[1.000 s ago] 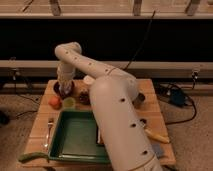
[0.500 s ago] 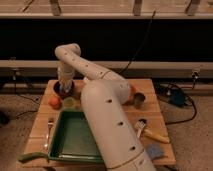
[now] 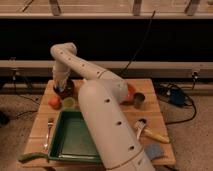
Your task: Wipe purple bowl with towel
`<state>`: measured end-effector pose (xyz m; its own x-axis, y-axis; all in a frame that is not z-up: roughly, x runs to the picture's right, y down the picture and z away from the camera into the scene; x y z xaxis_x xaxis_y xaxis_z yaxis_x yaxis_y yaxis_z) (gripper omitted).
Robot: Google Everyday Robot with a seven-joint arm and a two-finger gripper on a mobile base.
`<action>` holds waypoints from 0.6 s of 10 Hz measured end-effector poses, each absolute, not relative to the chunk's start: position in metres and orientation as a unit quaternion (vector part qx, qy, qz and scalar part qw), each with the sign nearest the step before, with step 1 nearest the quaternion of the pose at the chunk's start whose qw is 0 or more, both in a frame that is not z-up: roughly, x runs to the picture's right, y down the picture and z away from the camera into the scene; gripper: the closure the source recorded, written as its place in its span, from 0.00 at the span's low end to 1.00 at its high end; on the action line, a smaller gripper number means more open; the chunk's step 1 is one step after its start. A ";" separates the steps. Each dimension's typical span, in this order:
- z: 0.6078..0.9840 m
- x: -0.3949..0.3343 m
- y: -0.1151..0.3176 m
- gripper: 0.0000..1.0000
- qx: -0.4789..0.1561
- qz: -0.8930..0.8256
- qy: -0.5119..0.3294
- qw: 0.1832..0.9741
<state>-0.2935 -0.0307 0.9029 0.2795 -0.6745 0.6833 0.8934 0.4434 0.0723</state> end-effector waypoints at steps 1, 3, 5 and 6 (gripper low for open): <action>0.897 -0.303 -0.027 1.00 -0.162 -0.510 -0.338 0.774; 0.881 -0.321 -0.011 1.00 -0.162 -0.529 -0.353 0.755; 0.870 -0.332 0.012 1.00 -0.168 -0.544 -0.365 0.737; 0.869 -0.330 0.017 1.00 -0.172 -0.544 -0.368 0.734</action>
